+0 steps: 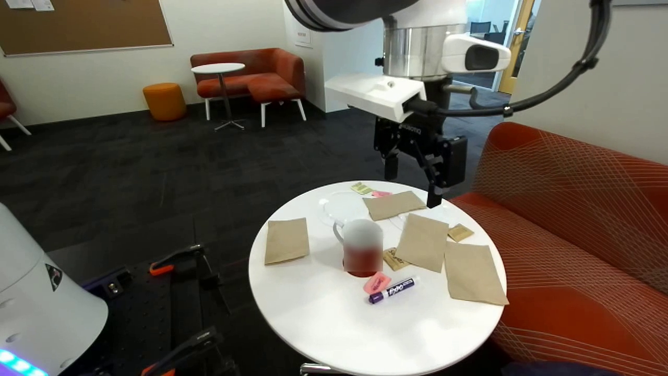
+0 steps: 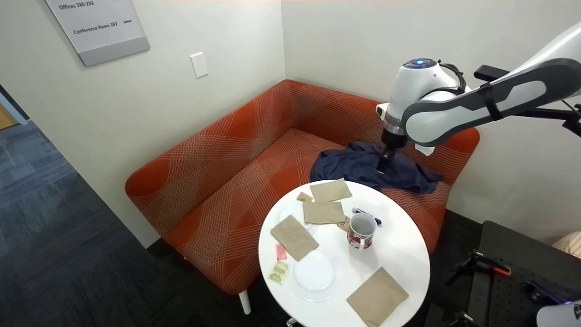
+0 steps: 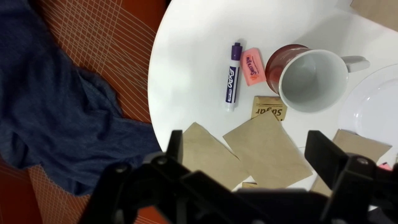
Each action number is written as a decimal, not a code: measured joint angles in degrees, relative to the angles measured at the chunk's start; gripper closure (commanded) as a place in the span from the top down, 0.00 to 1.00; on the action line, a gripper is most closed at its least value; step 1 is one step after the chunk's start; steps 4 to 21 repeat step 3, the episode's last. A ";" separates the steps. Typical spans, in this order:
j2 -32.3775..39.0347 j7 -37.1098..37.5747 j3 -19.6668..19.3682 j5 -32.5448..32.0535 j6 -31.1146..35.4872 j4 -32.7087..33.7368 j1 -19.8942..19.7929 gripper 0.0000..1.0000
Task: Move the maroon cup to the middle of the table, then put the marker in the cup, then put the marker on the right side of the marker
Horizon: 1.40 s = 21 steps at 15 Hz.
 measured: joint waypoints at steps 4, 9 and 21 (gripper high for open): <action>0.56 0.00 0.00 0.00 0.00 0.10 0.15 1.00; 0.56 0.00 0.00 0.00 0.00 0.10 0.15 1.00; 0.56 0.00 0.00 0.00 0.00 0.10 0.15 1.00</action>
